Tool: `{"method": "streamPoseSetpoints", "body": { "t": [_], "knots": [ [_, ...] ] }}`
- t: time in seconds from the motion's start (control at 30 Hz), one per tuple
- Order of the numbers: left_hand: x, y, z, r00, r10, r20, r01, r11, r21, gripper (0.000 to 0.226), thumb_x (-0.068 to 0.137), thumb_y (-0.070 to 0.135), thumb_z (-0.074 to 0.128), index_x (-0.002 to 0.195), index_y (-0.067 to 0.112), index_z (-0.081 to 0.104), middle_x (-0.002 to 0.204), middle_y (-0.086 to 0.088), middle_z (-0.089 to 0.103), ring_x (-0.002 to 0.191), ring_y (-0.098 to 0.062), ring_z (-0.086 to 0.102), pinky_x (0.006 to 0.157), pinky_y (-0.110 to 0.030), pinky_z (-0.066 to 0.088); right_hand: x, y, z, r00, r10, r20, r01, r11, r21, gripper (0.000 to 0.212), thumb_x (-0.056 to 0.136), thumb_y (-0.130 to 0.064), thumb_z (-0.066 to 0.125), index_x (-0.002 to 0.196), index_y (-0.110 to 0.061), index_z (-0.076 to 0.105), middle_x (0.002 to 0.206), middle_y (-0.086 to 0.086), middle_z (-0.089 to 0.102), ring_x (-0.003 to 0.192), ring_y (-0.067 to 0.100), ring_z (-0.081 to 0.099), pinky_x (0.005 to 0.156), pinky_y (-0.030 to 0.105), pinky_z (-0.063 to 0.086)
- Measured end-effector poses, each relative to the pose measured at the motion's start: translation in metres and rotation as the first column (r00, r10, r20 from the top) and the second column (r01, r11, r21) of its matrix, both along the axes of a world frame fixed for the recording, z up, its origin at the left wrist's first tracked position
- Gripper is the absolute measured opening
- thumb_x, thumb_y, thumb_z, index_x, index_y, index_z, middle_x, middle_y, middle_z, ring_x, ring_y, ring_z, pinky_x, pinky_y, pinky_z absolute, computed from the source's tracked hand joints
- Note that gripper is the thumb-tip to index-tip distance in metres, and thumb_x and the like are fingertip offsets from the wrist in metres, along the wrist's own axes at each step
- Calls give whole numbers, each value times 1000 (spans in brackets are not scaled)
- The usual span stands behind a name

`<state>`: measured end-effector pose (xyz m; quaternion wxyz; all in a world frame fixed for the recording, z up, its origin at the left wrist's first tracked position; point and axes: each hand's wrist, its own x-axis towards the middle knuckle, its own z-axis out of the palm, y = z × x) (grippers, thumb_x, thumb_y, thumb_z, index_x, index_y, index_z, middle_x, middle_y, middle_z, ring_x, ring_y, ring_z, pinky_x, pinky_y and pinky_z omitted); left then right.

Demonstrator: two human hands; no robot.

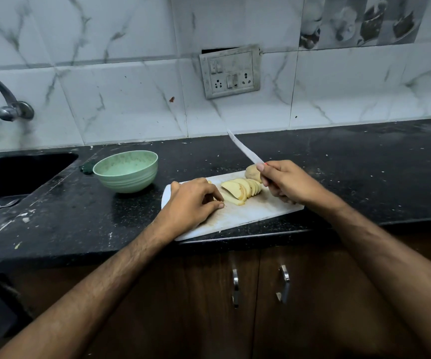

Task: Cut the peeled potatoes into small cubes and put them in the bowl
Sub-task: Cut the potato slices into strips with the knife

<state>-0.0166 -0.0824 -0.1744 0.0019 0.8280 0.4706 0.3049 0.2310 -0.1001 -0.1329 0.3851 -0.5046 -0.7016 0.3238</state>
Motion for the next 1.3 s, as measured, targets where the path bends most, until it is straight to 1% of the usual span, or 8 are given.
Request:
{"method": "streamPoseSetpoints", "body": {
  "t": [0.13, 0.3, 0.47, 0.67, 0.8, 1.0, 1.17, 1.3],
  "knots": [
    [-1, 6, 0, 1000, -3, 4, 3, 1000, 13, 4, 87, 35, 76, 88, 33, 74, 86, 14, 59, 83, 5, 53, 82, -34, 25, -4, 5, -16, 998, 25, -55, -21, 997, 72, 41, 105, -36, 43, 74, -12, 52, 43, -8, 40, 33, 6, 29, 35, 18, 26],
    [-8, 17, 2, 1000, 2, 29, -3, 999, 36, 5, 86, 32, 79, 88, 33, 74, 87, 11, 58, 85, 5, 55, 86, -35, 29, -1, 5, -25, 984, 30, -174, -17, 997, 79, 40, 105, -36, 44, 73, -12, 52, 46, -4, 38, 38, 11, 26, 37, 19, 24],
    [-11, 28, 8, 999, 40, 37, -42, 997, 69, 6, 84, 31, 80, 88, 34, 76, 86, 14, 60, 83, 5, 55, 83, -34, 25, -2, 6, -26, 983, 28, -184, -14, 997, 78, 40, 105, -34, 45, 73, -10, 52, 44, -6, 38, 38, 10, 26, 36, 18, 24],
    [-12, 31, 15, 1000, -11, 21, 6, 981, 194, 12, 92, 18, 73, 95, 27, 80, 90, 13, 70, 89, -6, 66, 81, -37, 27, -3, 4, -26, 979, 17, -201, -5, 998, 62, 39, 105, -34, 45, 76, -8, 52, 44, -6, 37, 37, 9, 25, 36, 18, 24],
    [-8, 30, 18, 999, -50, 6, 48, 985, 164, 22, 94, 7, 67, 102, 25, 79, 95, 11, 69, 94, -8, 66, 85, -41, 31, -4, 2, -25, 979, 10, -204, 1, 998, 55, 40, 105, -35, 45, 75, -9, 52, 44, -6, 37, 37, 10, 25, 36, 18, 24],
    [-3, 29, 20, 972, -75, -224, 104, 987, 120, 15, 97, 37, 63, 110, 38, 72, 104, 19, 64, 105, -2, 52, 86, -34, 18, -6, 2, -26, 979, -37, -199, 53, 996, 72, 42, 105, -35, 45, 70, -12, 51, 44, -5, 39, 41, 14, 28, 38, 19, 24],
    [6, 29, 19, 948, -115, -297, 126, 992, 18, 18, 98, 32, 62, 115, 34, 65, 110, 22, 66, 113, -4, 51, 93, -37, 20, -9, 2, -27, 979, -77, -186, 90, 994, 63, 42, 105, -35, 45, 70, -12, 52, 42, -7, 41, 37, 11, 29, 37, 19, 25],
    [5, 25, 22, 946, -143, -289, 159, 987, 31, 16, 96, 31, 64, 111, 35, 62, 103, 22, 63, 108, -3, 50, 97, -41, 24, -10, 2, -27, 979, -103, -176, 116, 991, 64, 42, 104, -36, 45, 71, -12, 53, 43, -6, 43, 36, 9, 31, 36, 18, 26]
  ]
}}
